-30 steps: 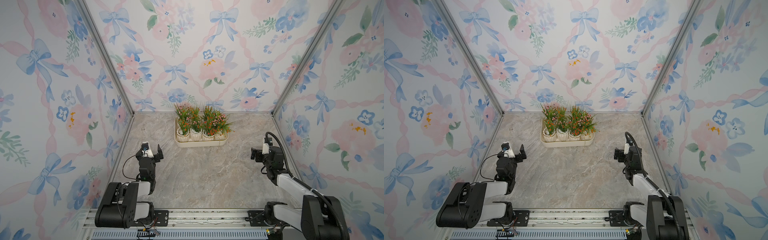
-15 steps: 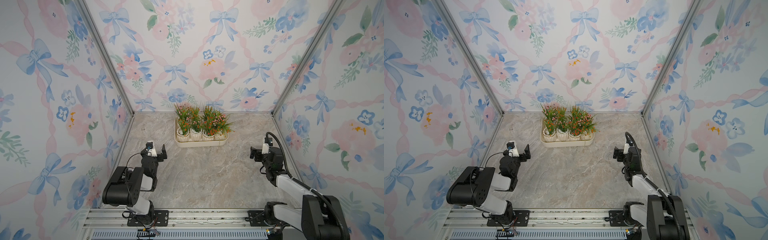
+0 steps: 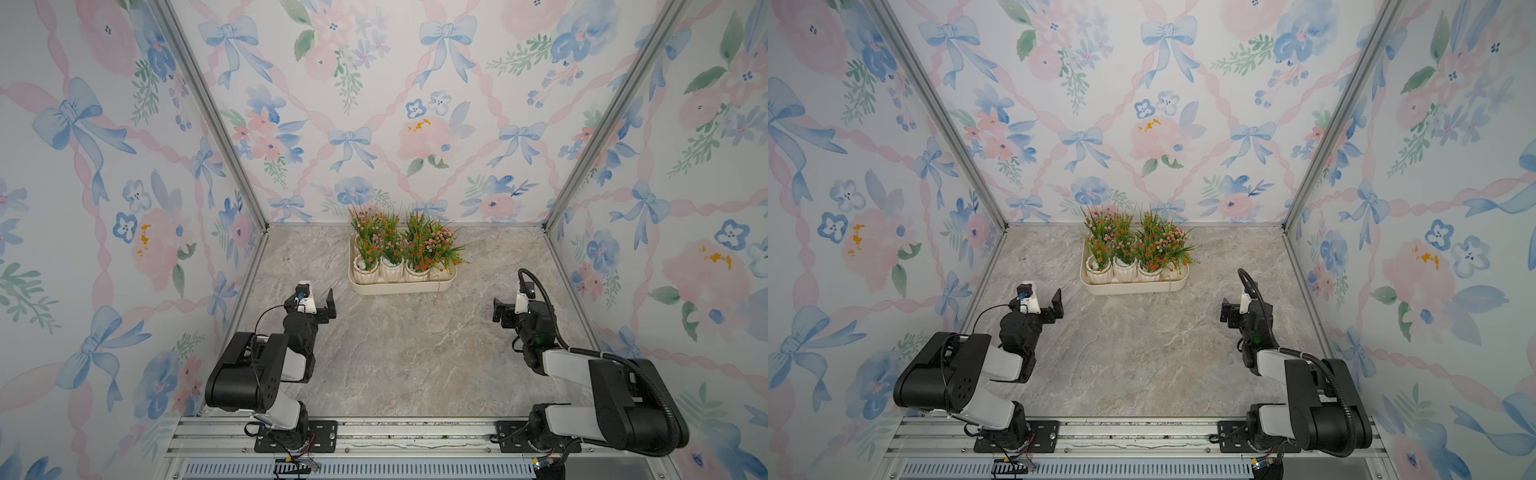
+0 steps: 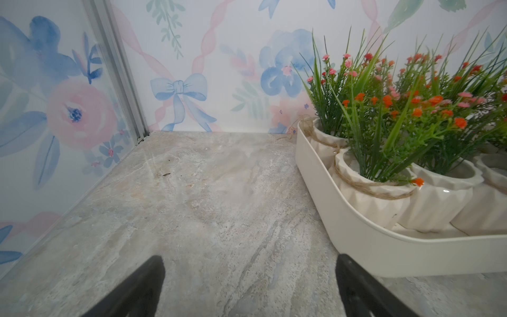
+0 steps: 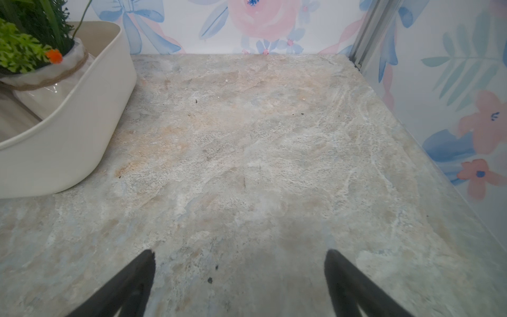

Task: Put the potted gypsophila into the storage box
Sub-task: Reset both arms

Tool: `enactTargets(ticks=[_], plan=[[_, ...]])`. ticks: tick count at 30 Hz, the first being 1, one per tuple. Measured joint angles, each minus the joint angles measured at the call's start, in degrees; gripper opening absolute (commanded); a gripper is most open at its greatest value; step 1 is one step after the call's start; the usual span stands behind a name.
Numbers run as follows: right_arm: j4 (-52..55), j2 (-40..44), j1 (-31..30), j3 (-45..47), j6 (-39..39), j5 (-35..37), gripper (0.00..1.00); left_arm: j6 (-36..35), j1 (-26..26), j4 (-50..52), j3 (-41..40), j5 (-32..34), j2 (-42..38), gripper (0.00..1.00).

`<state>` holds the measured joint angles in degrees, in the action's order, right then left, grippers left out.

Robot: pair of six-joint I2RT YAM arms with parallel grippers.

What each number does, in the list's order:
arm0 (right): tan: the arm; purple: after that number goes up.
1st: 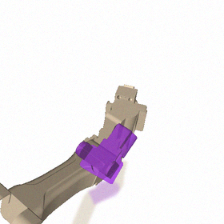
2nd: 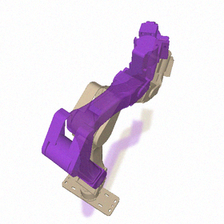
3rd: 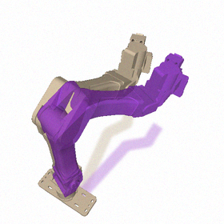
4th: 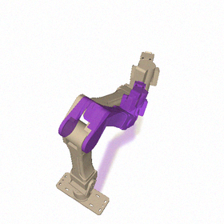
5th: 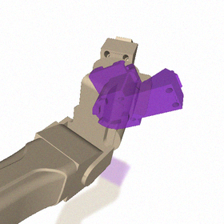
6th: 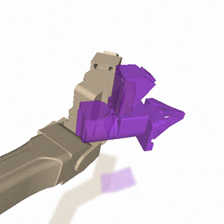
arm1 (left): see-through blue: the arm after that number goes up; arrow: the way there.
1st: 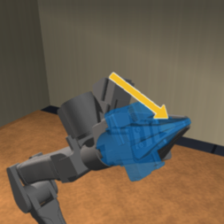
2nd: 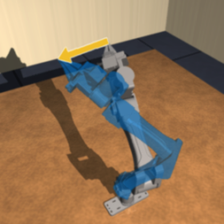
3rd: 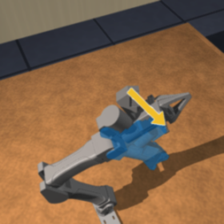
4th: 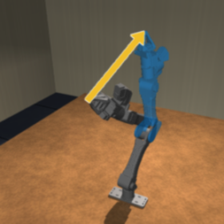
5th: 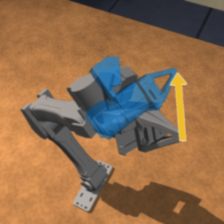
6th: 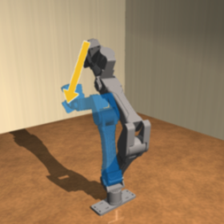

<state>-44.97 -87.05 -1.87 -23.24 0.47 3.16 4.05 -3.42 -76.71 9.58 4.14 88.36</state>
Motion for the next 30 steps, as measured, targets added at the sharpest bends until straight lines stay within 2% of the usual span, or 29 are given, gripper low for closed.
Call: enactTargets(ticks=[9,30], plan=[[-4.17,-0.28,0.7,0.63,0.15,-1.46,0.97,-0.02,-0.42,0.0,0.09,0.85,0.0,0.98],[-4.85,-0.28,0.68,0.63,0.15,-1.46,0.97,-0.02,-0.7,0.04,0.42,0.98,0.0,0.98]])
